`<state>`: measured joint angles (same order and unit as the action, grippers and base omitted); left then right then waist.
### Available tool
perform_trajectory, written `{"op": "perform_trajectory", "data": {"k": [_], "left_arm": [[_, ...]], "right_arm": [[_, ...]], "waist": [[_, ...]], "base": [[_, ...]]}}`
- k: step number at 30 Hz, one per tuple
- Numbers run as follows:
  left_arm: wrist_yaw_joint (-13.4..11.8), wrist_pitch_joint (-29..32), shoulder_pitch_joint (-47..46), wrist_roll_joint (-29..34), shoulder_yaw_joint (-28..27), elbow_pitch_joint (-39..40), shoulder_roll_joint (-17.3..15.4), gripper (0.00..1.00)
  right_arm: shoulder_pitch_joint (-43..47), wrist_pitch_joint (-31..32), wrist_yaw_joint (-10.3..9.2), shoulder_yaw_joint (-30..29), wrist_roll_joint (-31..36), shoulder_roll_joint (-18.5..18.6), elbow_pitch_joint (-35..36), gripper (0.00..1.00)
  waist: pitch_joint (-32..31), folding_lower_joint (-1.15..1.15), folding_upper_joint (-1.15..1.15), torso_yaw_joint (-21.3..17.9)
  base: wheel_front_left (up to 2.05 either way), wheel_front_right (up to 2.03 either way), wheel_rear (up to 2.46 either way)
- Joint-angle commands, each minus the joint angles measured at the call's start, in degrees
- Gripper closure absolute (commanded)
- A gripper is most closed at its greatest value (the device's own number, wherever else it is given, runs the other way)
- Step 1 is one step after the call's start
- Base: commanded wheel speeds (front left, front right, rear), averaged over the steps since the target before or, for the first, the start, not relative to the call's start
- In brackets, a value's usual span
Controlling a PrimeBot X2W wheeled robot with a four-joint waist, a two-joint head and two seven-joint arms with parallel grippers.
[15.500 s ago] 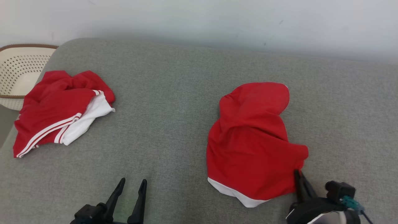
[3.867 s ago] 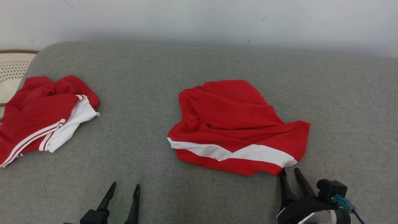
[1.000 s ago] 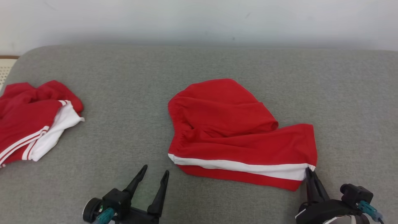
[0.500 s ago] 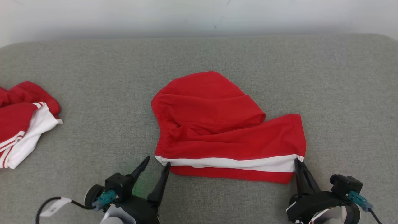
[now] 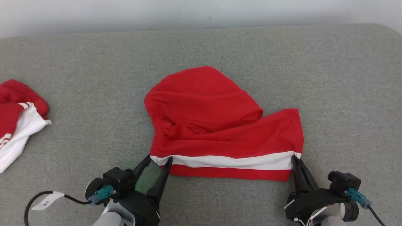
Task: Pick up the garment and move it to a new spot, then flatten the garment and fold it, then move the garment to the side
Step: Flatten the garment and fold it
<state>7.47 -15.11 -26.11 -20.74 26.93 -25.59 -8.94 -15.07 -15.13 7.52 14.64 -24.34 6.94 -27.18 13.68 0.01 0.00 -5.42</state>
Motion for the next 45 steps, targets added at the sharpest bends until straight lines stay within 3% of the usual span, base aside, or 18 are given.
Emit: {"op": "perform_trajectory", "data": {"k": [1, 9, 15, 22, 29, 36, 45], "left_arm": [[0.0, -0.1, 0.0, -0.2, 0.3, 0.2, -0.7, 1.00], [0.0, -0.1, 1.8, -0.6, 0.5, 2.5, -1.4, 1.00], [0.0, -0.1, -2.2, 0.5, 2.5, 5.8, -4.3, 1.00], [0.0, -0.1, -14.4, -1.4, 7.2, 3.6, -10.8, 1.00], [0.0, -0.1, -28.3, -8.3, 14.6, -3.4, -15.9, 1.00], [-0.1, 0.0, -40.5, -11.7, 19.1, -8.0, -18.2, 1.00], [-0.1, 0.0, -53.9, -10.9, 22.1, -13.0, -17.7, 1.00]], "right_arm": [[-0.7, 0.0, -0.06, 0.0, 0.0, -0.1, 0.0, 1.00], [-0.6, 0.0, -0.06, -1.3, -0.1, 0.0, 1.4, 1.00], [-3.6, 0.0, -0.06, 0.4, -0.7, 1.6, 2.8, 1.00], [-13.7, 0.0, -0.06, 3.3, -0.7, 4.6, 2.7, 1.00], [-25.5, 0.0, -0.07, 3.8, 0.7, 7.0, 2.1, 1.00], [-36.6, 0.0, -0.10, 3.8, 3.0, 9.1, -1.0, 1.00], [-52.2, 0.0, -0.14, 5.0, 6.7, 7.9, -8.3, 1.00]], "waist": [[0.0, -0.01, 0.00, 0.0], [-2.5, -0.01, 0.00, 1.5], [-6.8, -0.01, 0.00, 3.6], [-11.8, -0.01, 0.00, 5.0], [-12.6, -0.01, 0.00, 4.7], [-8.1, -0.01, 0.00, 4.2], [6.3, -0.01, 0.00, 3.7]], "base": [[0.00, 0.00, 0.00], [0.00, 0.00, 0.00], [0.00, 0.00, 0.00], [0.00, 0.00, 0.00], [0.00, 0.00, 0.00], [0.00, 0.00, 0.00], [0.00, 0.00, 0.00]]}}
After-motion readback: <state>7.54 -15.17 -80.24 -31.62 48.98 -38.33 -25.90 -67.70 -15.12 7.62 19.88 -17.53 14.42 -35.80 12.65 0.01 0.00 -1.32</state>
